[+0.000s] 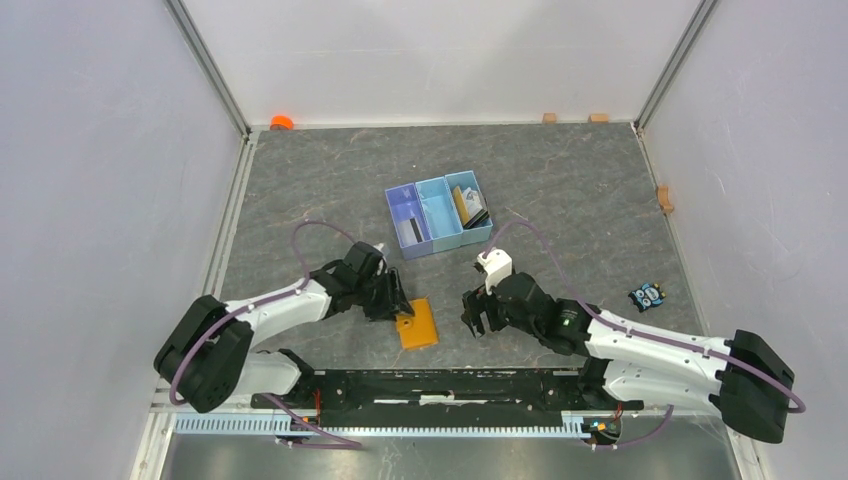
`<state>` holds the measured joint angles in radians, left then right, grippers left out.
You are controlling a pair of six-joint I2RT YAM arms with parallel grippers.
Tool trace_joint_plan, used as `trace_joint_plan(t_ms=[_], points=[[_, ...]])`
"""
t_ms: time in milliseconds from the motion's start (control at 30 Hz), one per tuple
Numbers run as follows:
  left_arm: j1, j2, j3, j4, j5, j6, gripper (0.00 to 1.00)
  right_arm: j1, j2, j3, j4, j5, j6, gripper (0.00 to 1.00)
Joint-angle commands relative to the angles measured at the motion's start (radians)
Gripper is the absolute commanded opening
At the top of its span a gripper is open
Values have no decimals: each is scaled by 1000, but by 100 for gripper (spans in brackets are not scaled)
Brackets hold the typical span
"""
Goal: Put the credit cards into the card holder
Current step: Close the card holder at the center of the board.
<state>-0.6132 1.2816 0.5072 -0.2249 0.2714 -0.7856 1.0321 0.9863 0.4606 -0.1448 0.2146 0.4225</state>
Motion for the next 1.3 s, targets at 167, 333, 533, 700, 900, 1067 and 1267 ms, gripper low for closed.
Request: trace_joint_plan(t_ms=[167,333,533,700,900,1067,1267], points=[[-132,32,131,19,-124,9,57,-11,-74,-36,-20,51,37,87],[-243,-23,231,-186,-383,107,68,-16,-85,-55,-24,52,54,87],[-379,74,314,-365,-514,26,66,-16,-90,-91,18,29,98,87],[-457,134,321,-384,-565,-60,55,-15,-107,-122,29,54,145,84],[-513,178,365,-406,-641,-72,48,-16,-103,-129,10,118,161,80],[-547,214,403,-435,-685,-69,46,-15,-113,-131,-7,153,148,79],[-567,250,440,-464,-712,-60,41,-16,-130,-152,-1,145,154,78]])
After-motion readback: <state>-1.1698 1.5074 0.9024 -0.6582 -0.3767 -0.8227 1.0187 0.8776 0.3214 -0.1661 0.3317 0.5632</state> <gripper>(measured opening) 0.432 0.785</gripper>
